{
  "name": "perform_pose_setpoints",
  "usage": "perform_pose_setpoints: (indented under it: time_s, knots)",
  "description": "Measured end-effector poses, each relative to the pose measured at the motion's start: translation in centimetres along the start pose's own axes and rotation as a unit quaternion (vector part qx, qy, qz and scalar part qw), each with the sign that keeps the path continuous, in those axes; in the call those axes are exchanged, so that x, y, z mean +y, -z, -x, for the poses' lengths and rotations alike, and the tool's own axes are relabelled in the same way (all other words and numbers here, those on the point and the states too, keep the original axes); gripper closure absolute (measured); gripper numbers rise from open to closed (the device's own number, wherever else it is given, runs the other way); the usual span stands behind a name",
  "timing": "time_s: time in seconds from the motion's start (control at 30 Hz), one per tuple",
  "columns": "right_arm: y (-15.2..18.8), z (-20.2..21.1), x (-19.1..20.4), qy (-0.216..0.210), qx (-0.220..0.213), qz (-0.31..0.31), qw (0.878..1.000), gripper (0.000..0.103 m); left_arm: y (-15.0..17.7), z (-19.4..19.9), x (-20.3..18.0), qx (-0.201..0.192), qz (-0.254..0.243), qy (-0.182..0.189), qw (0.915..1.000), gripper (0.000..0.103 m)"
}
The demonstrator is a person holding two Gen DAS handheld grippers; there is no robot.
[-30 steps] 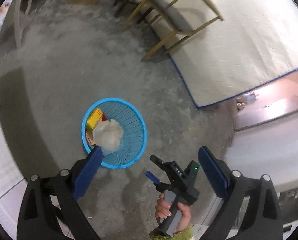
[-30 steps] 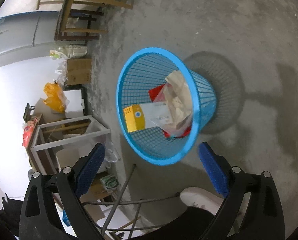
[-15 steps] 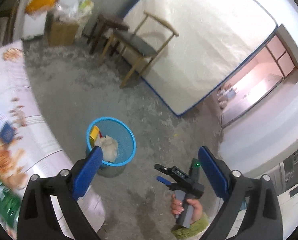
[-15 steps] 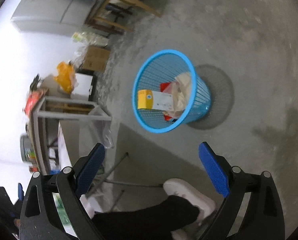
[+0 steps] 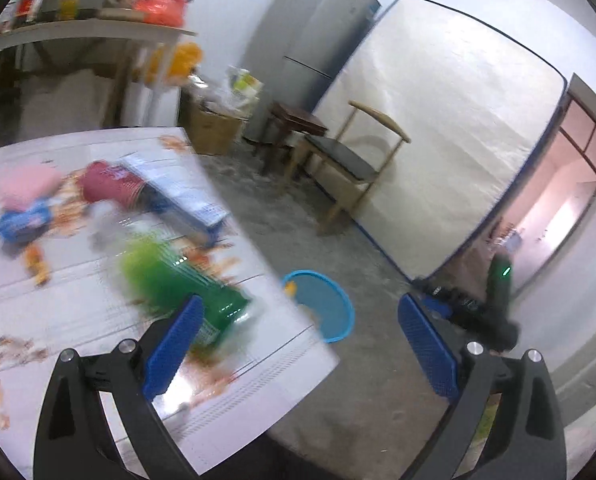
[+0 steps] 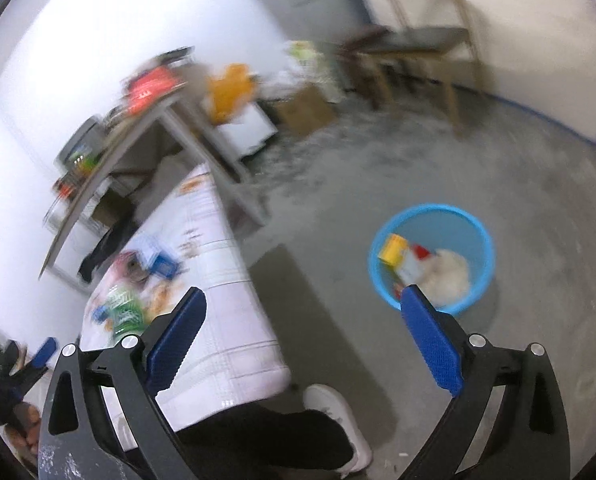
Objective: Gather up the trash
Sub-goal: 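Return both tools to the table toward the green bottle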
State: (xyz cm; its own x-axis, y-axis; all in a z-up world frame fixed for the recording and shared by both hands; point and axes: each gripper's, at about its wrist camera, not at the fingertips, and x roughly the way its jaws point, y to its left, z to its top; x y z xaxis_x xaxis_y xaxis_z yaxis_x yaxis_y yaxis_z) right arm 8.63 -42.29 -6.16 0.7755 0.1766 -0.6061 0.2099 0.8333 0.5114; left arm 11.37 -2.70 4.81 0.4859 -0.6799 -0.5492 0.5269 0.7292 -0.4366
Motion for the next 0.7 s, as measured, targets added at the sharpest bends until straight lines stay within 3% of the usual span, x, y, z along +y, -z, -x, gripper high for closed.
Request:
perform_pose_setpoints:
  time_s: [0.17, 0.4, 0.53, 0.7]
  knots:
    - [0.7, -2.5, 6.0, -0.069, 0.050, 0.068, 0.994, 0.009, 2.7, 3.3, 4.3, -0.019, 0.026, -0.065, 0.9973, 0.008]
    - [2.3, -5.0, 13.3, -0.109, 0.096, 0.147, 0.978, 0.009, 4.7, 5.0, 9.9, -0.036, 0.091, -0.117, 0.9884, 0.008]
    - [2.7, -6.7, 16.8, -0.125, 0.117, 0.189, 0.967, 0.009, 4.6, 4.9, 12.1, -0.038, 0.106, -0.126, 0.9856, 0.008]
    - [3.1, -10.1, 21.9, -0.130, 0.151, 0.249, 0.948, 0.009, 2.6, 4.0, 15.1, -0.037, 0.092, -0.172, 0.9802, 0.010]
